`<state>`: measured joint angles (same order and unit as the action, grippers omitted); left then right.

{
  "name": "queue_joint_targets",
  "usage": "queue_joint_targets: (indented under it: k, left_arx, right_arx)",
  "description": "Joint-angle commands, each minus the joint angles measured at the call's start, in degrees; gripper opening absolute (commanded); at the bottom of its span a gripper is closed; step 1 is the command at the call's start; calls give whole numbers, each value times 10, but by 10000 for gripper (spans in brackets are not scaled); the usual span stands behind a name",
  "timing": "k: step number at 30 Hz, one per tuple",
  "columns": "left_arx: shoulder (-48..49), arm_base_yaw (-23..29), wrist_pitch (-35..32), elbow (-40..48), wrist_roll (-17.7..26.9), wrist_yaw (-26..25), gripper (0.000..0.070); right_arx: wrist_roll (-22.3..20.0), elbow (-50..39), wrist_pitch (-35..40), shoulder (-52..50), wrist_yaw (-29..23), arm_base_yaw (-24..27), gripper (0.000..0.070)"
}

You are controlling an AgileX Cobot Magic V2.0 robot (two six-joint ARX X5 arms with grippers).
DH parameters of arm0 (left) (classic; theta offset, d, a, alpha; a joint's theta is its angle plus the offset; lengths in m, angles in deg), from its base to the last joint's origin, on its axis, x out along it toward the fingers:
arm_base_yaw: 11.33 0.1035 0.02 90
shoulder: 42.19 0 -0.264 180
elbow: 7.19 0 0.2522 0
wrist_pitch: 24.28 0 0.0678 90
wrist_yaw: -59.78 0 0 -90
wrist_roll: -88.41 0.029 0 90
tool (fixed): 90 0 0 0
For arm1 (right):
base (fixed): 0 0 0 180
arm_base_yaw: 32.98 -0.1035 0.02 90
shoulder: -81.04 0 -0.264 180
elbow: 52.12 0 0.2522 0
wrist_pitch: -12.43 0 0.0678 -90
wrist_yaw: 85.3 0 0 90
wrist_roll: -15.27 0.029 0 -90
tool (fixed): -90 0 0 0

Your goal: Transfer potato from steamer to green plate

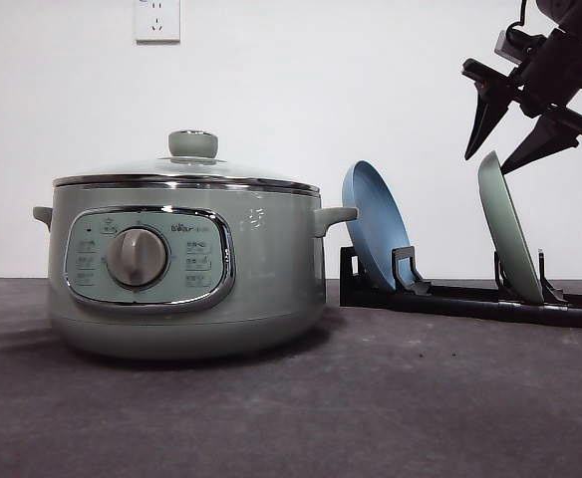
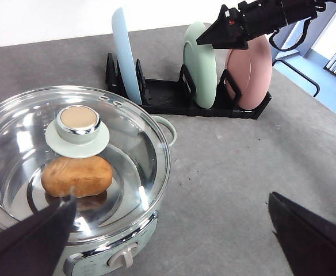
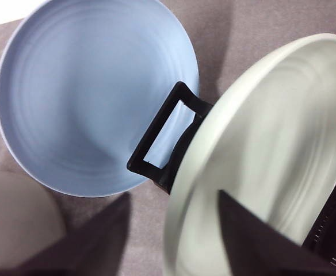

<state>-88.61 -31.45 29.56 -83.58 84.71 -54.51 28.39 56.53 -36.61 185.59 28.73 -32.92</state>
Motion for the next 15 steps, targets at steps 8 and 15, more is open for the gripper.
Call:
queue_joint_targets:
  k: [8,15]
  left_arx:
    - [-3,-2,-6,-13,7,-4,700]
    - [-3,-2,-6,-13,7,-4,700]
  right_arx:
    - [12,15,7,15,1,1,191]
    - [13,15,8,18,1,1,18]
